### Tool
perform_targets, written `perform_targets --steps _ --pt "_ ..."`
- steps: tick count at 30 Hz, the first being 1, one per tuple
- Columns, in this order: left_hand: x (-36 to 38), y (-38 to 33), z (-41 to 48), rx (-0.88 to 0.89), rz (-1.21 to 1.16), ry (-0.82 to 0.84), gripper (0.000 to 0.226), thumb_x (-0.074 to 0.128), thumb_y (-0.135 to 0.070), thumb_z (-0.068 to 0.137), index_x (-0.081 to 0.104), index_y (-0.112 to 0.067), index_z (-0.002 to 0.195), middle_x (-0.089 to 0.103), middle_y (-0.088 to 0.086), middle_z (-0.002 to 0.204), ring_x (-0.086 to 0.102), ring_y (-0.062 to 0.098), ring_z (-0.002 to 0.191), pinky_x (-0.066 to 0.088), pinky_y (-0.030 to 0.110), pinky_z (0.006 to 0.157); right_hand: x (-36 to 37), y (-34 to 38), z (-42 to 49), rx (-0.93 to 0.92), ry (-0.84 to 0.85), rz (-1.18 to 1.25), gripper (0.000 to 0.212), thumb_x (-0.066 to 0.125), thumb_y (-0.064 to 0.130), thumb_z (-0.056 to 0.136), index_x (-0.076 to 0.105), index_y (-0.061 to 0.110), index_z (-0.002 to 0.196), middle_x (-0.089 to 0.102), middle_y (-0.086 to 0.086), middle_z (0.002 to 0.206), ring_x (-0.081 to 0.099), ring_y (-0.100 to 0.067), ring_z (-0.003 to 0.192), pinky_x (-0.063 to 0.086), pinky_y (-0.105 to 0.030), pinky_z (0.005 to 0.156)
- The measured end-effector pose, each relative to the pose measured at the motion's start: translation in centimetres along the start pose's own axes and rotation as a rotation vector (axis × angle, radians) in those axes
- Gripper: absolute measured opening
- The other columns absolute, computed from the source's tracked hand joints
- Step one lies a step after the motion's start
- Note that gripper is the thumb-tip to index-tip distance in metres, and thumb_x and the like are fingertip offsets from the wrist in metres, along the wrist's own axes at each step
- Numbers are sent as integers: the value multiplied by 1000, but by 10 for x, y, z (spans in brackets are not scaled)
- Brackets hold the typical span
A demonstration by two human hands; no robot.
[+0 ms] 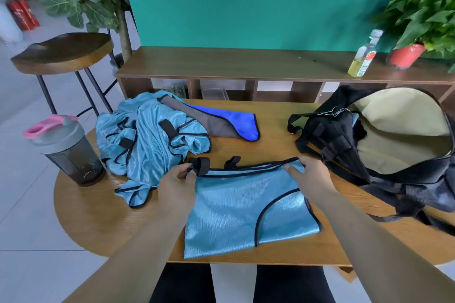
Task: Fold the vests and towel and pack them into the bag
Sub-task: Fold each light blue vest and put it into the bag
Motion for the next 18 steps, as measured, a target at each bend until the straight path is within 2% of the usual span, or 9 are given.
perform_targets --steps 2,4,6,7,9,10,14,16,18 --pt "0 6 2 -5 75 2 23 70 -21 100 75 -19 122 74 -9 105 69 14 97 59 38 90 1 -2 0 26 26 -23 36 70 44 99 50 19 82 38 -4 61 32 -17 49 26 -29 43" --pt "2 11 3 -16 114 19 23 70 -19 99 74 -17 122 72 -9 103 68 14 98 56 35 92 4 -4 1 50 61 -60 40 70 47 98 55 11 93 43 -4 62 37 -17 49 28 -29 43" --pt "3 13 4 -38 64 29 27 71 -19 99 70 -17 126 71 -11 104 67 12 101 52 30 94 6 0 -2 65 59 -93 35 67 48 100 53 15 102 48 -1 67 43 -16 50 33 -28 45" --pt "3 13 4 -54 20 39 30 72 -20 99 68 -20 129 71 -11 107 67 11 104 52 30 96 6 3 -4 68 48 -92 32 66 47 101 56 19 115 51 0 74 50 -17 54 38 -28 47" --pt "3 15 4 -67 -41 70 38 75 -24 97 65 -28 133 72 -8 112 68 12 106 55 34 97 6 5 -8 74 14 -74 52 64 46 102 53 19 145 53 1 90 64 -19 71 50 -32 55" --pt "3 16 4 -67 -35 85 41 77 -27 95 63 -32 133 72 -7 111 69 13 104 57 36 94 7 5 -9 73 1 -69 57 63 46 103 49 19 151 53 1 95 65 -19 75 53 -33 57" --pt "1 14 2 -23 72 97 39 77 -21 94 61 -32 128 69 -6 103 68 14 86 53 27 70 9 6 -16 75 -17 -69 59 63 42 103 45 22 155 55 2 97 64 -21 62 49 -29 46" --pt "0 11 2 -21 112 64 32 74 -19 97 62 -26 126 67 -7 103 66 12 87 48 23 66 10 6 -18 107 -42 -90 57 62 41 103 46 22 155 60 2 91 65 -22 60 47 -29 44" --pt "-1 6 0 -19 141 37 30 70 -22 100 61 -21 129 68 -4 102 66 17 90 47 25 68 10 6 -18 146 -74 -105 53 60 44 103 48 23 151 66 -1 81 62 -19 54 43 -27 41"
Point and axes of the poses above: each hand's wrist, its own z-axis towards the middle knuckle, its own x-axis out of the palm, y = z × x, the point moved 4 cm from there along z, towards the middle knuckle
